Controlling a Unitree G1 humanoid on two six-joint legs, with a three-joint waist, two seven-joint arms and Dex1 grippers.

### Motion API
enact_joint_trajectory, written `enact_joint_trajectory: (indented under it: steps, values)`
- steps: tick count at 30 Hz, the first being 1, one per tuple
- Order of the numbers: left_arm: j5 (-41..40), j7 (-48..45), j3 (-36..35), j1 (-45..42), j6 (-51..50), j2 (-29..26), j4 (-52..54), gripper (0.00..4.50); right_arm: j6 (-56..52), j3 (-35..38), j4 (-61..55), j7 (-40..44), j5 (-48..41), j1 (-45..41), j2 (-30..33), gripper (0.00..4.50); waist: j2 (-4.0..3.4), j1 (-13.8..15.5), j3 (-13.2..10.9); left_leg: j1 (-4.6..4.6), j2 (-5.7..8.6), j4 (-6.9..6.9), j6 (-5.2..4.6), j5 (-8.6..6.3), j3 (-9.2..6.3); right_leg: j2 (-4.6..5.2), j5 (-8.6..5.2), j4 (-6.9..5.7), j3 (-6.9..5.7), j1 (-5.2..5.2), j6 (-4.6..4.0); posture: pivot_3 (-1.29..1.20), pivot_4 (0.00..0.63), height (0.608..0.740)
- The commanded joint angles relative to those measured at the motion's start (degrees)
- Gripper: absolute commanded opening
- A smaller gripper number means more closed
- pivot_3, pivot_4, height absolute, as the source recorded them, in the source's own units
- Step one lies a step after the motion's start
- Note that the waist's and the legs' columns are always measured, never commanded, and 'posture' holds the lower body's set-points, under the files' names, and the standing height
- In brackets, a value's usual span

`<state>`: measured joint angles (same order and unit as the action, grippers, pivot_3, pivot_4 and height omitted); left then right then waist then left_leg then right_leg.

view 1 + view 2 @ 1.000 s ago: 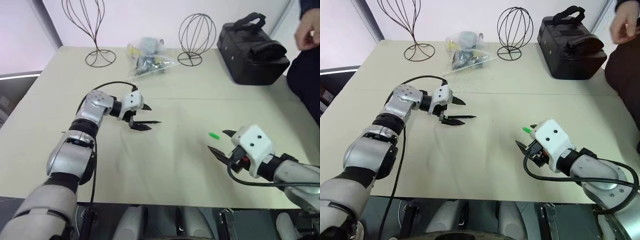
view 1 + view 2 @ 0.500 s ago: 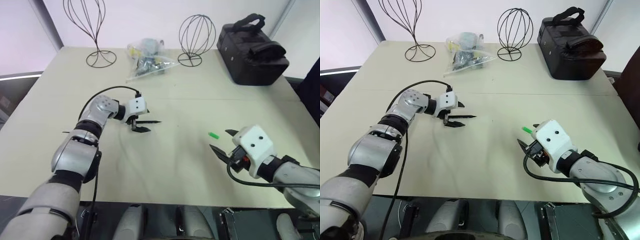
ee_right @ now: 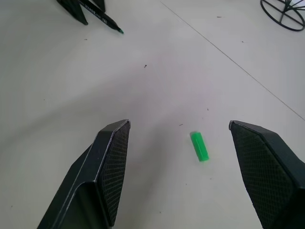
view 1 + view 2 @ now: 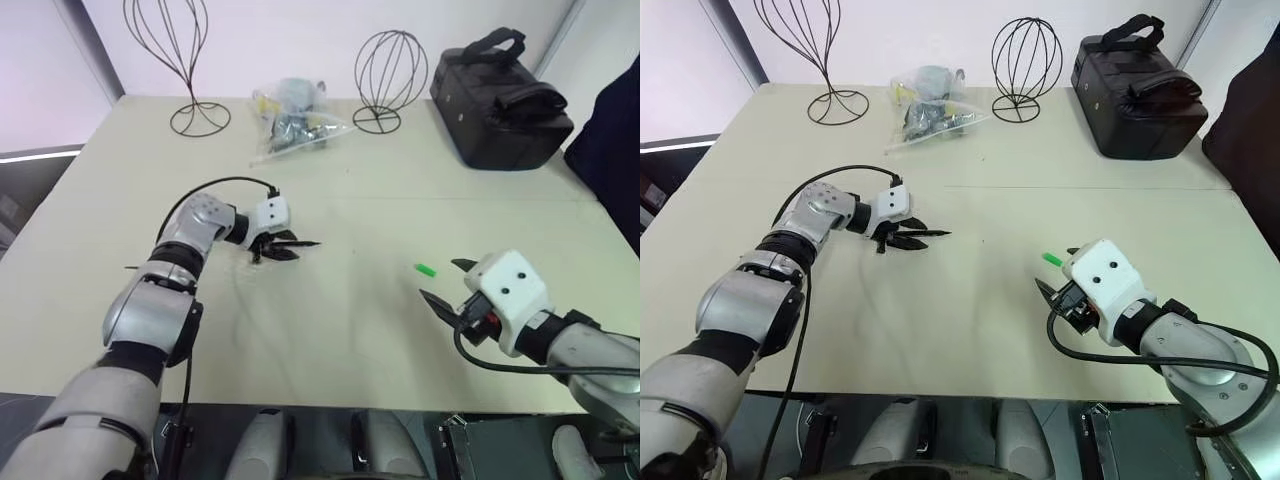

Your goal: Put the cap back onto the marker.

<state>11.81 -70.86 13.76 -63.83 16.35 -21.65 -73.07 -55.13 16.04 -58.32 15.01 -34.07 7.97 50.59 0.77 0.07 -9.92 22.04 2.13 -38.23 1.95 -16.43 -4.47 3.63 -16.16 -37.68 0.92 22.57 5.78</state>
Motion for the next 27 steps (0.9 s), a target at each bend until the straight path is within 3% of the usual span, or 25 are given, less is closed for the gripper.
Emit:
enact_joint_trajectory:
  steps: [1, 14, 27]
  values:
    - [1.69, 0.26, 0.67, 1.37, -1.60, -0.43, -1.28, 0.05, 0.34, 1.50, -1.68, -0.02, -0.30, -0.23, 0.74, 3.38, 0.00, -0.17, 0.00, -0.01, 0.00, 0.00, 0.00, 0.00, 0.00, 0.00, 0.00, 0.00, 0.00, -0.01, 0.00, 0.00, 0.150, 0.740]
    - [-0.98, -1.90, -2.07, 1.69, 3.98, 0.37, 0.55, 0.01, 0.08, 2.98, -1.68, 0.41, -1.00, 0.46, 1.46, 3.38, 0.00, -0.59, 0.02, 0.00, -0.02, 0.01, 0.00, 0.00, -0.01, 0.04, -0.01, 0.02, 0.01, -0.03, 0.00, 0.00, 0.150, 0.740]
    - [-5.97, -11.43, -4.27, 0.28, 9.94, -0.16, 8.43, 0.01, 0.73, 2.33, 1.79, 5.65, 1.07, -0.88, 2.02, 3.38, 0.05, -0.70, -0.02, 0.30, -0.01, 0.00, 0.00, 0.00, -0.01, 0.05, 0.00, 0.06, 0.00, 0.23, 0.00, 0.00, 0.150, 0.740]
